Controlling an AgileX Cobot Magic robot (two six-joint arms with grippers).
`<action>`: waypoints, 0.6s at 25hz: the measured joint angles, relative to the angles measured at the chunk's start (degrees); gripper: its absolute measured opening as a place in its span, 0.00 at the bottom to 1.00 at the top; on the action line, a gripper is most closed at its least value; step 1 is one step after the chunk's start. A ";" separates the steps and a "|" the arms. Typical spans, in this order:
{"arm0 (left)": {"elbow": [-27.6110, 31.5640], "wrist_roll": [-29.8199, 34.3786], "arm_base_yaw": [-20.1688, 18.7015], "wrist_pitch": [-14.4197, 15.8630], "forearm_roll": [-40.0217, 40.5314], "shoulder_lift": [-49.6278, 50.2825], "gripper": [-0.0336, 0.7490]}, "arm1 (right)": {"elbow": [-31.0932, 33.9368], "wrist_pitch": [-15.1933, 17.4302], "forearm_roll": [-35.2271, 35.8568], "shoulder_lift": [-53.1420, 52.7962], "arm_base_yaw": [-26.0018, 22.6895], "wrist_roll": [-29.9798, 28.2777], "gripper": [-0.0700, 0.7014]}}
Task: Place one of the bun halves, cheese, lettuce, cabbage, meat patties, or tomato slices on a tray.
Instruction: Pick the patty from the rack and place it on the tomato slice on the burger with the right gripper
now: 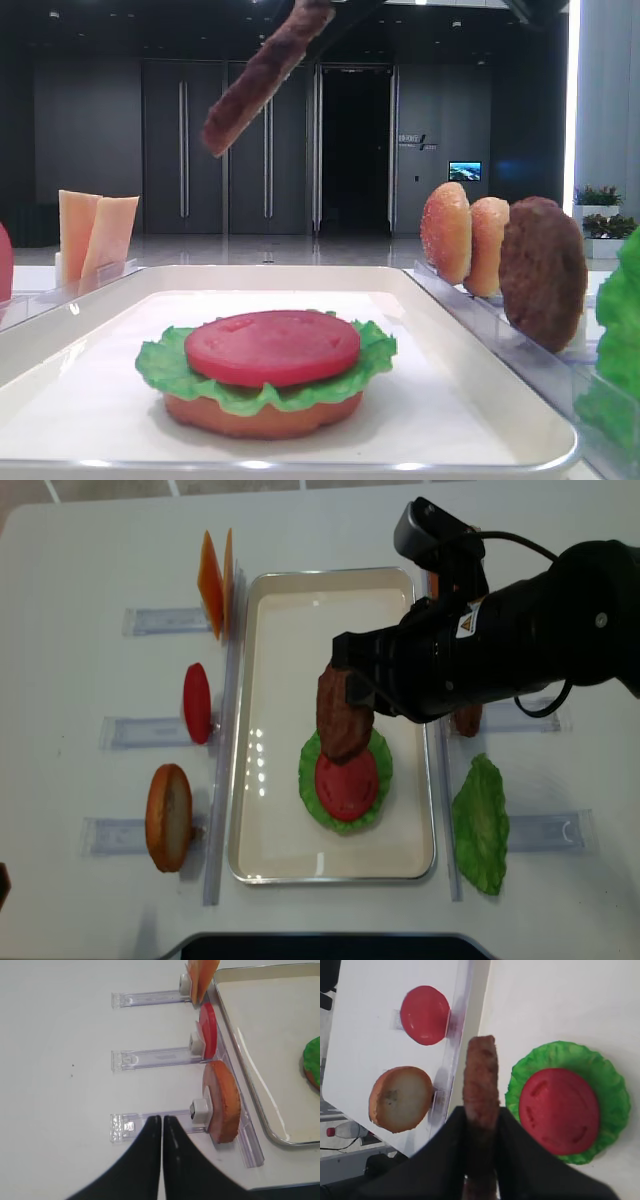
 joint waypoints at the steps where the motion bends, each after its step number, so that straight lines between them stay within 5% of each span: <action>1: 0.00 0.00 0.00 0.00 0.00 0.00 0.04 | 0.00 -0.45 0.38 0.13 0.14 -0.28 0.27; 10: 0.00 0.00 0.00 0.00 0.00 0.00 0.04 | 0.02 -1.87 10.17 4.84 0.37 -11.56 0.27; 15: 0.00 0.00 0.00 0.00 0.00 0.00 0.04 | 1.27 -2.54 19.66 5.96 0.37 -22.90 0.27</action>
